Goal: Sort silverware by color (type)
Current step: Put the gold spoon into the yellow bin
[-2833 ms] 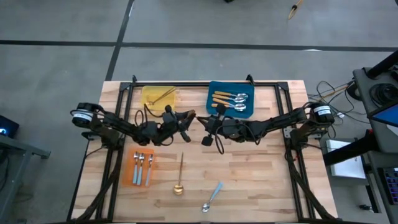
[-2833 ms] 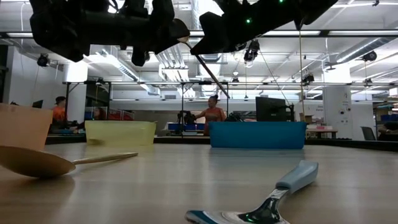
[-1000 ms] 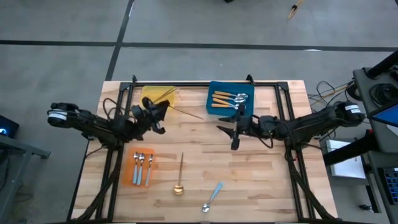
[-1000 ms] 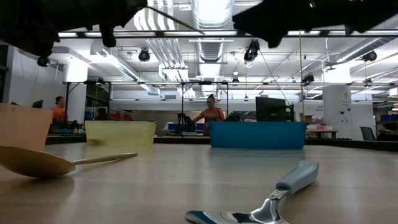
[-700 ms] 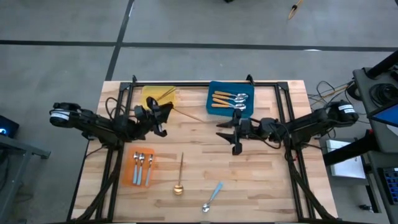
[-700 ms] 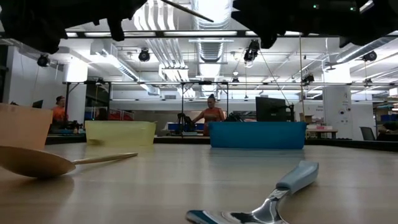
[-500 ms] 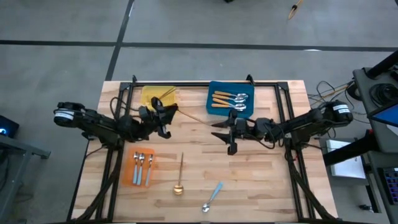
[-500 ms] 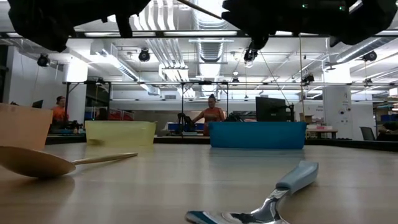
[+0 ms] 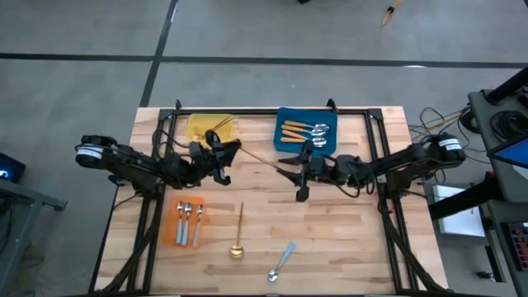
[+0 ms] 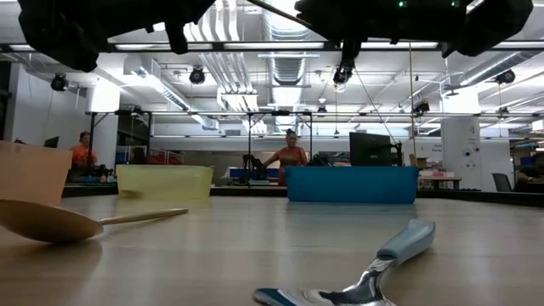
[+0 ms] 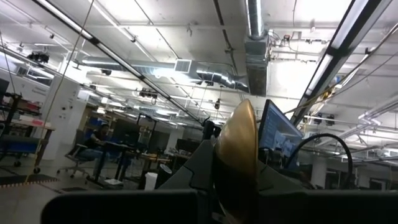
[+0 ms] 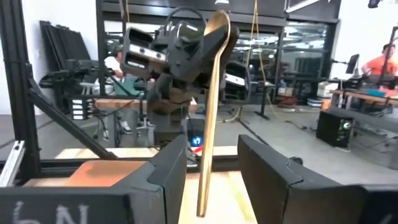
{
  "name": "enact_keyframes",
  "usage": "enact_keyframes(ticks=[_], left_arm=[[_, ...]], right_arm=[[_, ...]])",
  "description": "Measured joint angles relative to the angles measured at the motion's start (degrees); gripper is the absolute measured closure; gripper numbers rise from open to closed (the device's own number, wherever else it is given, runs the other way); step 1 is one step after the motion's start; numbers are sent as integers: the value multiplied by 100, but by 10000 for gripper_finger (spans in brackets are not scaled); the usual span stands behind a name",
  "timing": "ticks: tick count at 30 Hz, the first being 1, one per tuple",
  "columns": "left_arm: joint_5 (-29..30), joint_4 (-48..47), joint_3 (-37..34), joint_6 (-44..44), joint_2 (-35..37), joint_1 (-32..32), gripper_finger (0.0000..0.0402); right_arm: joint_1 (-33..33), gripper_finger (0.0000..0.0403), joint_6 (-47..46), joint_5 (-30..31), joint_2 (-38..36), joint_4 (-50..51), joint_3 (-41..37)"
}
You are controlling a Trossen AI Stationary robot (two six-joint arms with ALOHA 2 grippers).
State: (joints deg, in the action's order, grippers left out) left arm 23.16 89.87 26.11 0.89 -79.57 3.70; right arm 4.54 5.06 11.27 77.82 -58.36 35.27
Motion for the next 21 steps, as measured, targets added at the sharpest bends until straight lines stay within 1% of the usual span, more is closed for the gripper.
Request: enact_keyframes(ticks=[2,6,11,16,21], left_arm=[[4,-3,-25,-11,2,0,391],[7,-26,-33,-31,2,0,391],[16,8,-29,-46,2,-13,391],[28,-26,95,-170,-16,-14,391],[28,-76,161,-189,-124,-15,391]], right_arm=[[2,270,50,63,-54,25,0],[-7,271,55,160,-223,415,0],[-20,271,-259,194,-302,878,0],[-20,271,-440,184,-145,840,-2],[-20,271,-402,184,-89,791,5]])
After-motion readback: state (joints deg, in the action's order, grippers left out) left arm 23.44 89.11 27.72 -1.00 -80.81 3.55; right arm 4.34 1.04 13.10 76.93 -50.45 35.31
